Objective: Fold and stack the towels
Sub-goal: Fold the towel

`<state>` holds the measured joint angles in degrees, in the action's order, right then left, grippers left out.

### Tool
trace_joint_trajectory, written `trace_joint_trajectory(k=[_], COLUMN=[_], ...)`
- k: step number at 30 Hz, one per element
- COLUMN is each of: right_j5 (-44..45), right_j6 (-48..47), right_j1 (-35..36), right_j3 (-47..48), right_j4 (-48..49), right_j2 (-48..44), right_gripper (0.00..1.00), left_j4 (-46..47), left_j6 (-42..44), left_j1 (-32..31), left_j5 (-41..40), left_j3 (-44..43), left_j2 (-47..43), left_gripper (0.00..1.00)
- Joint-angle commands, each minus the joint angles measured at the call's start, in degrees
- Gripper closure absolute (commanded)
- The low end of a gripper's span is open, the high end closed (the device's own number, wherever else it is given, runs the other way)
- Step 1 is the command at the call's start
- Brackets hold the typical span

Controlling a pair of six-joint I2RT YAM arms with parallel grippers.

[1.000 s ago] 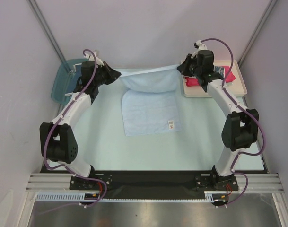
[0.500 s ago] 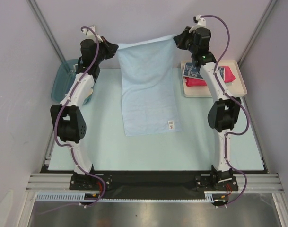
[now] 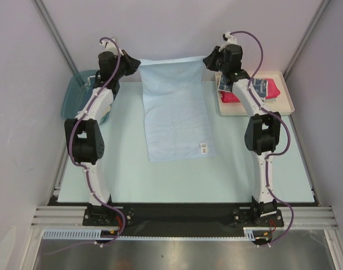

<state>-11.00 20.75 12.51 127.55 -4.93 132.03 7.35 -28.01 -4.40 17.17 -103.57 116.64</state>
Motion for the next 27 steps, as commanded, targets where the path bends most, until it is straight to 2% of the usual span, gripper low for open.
trace_joint_trajectory(k=[1, 13, 17, 27], right_j5=[0.9, -3.4, -5.7, -6.4], right_j6=[-0.6, 5.9, 7.5, 6.1], right_j1=[-0.4, -1.5, -1.4, -0.1], right_j3=[-2.5, -22.3, -32.8, -48.8], right_j4=[1.2, -4.8, -5.1, -6.0], right_j2=[-3.8, -15.6, -20.7, -28.5], right_gripper=[1.00, 1.00, 1.00, 1.00], left_j4=[2.4, 2.6, 0.1, -2.1], left_j6=[-0.1, -8.1, -9.1, -9.5], left_j1=[0.8, -0.1, -2.3, -6.8], left_j5=[1.8, 1.6, 1.9, 1.3], left_j3=[2.8, 25.9, 31.0, 43.9], left_j2=[-2.7, -13.5, -15.7, -21.4], left_gripper=[1.00, 1.00, 1.00, 1.00])
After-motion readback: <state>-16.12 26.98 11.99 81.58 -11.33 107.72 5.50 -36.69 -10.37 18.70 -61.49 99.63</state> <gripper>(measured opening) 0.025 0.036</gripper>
